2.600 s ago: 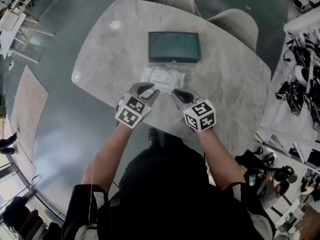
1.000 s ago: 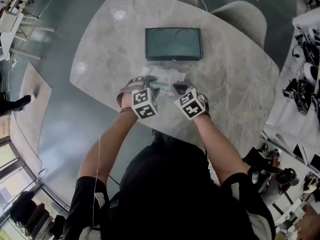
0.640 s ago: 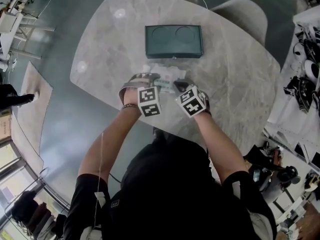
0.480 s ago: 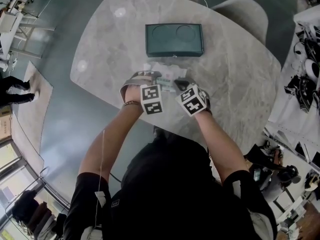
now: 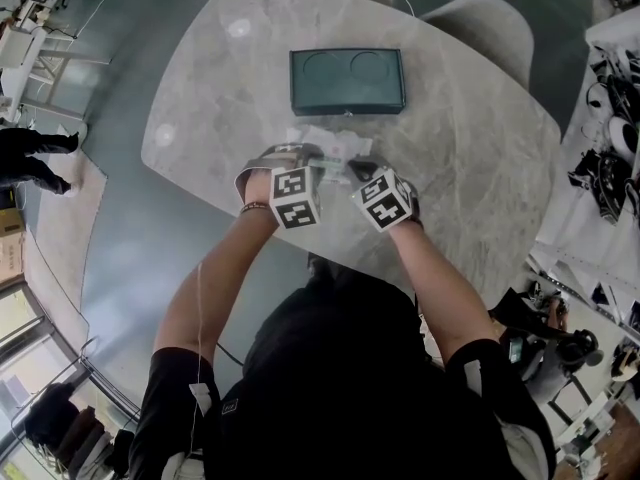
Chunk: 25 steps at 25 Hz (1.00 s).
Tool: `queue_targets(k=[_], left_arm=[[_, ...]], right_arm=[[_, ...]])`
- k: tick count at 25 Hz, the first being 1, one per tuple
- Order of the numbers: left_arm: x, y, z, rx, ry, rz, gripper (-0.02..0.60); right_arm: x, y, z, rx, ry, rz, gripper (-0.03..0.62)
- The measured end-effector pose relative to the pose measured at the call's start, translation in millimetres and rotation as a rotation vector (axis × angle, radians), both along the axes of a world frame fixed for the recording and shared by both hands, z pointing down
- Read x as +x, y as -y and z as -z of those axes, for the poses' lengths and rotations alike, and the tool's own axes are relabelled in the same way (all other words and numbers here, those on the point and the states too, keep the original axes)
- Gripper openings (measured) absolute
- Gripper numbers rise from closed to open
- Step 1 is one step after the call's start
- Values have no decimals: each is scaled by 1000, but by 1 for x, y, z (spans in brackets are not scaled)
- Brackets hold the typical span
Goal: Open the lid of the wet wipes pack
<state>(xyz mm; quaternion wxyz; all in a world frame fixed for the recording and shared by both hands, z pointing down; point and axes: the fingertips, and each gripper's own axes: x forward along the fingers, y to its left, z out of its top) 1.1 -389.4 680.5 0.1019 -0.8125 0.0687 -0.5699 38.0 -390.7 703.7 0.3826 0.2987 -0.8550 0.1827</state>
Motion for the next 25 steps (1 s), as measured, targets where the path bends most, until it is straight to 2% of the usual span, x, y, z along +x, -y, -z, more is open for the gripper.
queue_targets(k=[8, 12, 15, 20, 25], left_arm=[[1, -2, 11, -45, -42, 18, 110], [5, 4, 22, -75, -103, 67, 106], [8, 14, 31, -56, -120, 74, 106], [12, 40, 34, -18, -152, 120, 58], [13, 65, 32, -32, -184, 171, 52]], right_arm=[[0, -2, 2, -10, 17, -13, 5], [3, -4, 2, 0, -4, 10, 5], [2, -3, 3, 5, -14, 18, 5], [4, -4, 0, -2, 7, 9, 5], [7, -7, -1, 1, 2, 9, 5]])
